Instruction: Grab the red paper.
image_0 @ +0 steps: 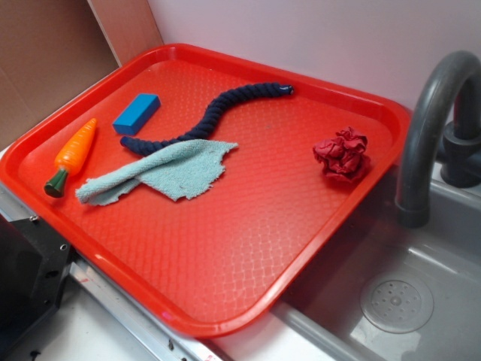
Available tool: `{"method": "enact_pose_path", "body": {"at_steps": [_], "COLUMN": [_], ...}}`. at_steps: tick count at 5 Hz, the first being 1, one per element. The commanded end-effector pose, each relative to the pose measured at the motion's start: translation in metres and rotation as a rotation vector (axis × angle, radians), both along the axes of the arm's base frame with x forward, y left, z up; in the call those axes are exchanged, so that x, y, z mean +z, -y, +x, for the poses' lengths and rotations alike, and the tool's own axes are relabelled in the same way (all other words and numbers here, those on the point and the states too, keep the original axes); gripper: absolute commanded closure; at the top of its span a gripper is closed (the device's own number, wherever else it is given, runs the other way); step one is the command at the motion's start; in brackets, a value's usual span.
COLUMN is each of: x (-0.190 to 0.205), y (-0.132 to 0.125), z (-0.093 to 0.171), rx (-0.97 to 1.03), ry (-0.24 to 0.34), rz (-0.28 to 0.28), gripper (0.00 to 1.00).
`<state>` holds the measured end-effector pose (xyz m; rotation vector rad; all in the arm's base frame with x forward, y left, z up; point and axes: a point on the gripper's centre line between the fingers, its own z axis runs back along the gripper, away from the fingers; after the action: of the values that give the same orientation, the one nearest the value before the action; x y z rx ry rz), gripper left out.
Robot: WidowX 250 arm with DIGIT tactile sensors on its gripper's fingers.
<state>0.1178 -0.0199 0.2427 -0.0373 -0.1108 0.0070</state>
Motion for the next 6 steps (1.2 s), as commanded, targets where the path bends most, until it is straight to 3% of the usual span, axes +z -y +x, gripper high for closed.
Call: {"method": "enact_pose_path", "body": {"at_steps": [1, 2, 3, 5, 6], "x": [0.0, -0.014, -0.032, -0.067, -0.087], "y": [0.0, -0.004, 0.0, 0.037, 0.055], "z": [0.0, 0.034, 0.076, 0.132, 0.152], "rx": [0.0, -0.16, -0.358, -0.851, -1.097], "ry": [0.0, -0.016, 0.043, 0.193, 0.222], "rz": [0.0, -0.025, 0.093, 0.028, -0.022], "gripper": [0.0, 0.0, 0.0, 0.0, 0.0]}}
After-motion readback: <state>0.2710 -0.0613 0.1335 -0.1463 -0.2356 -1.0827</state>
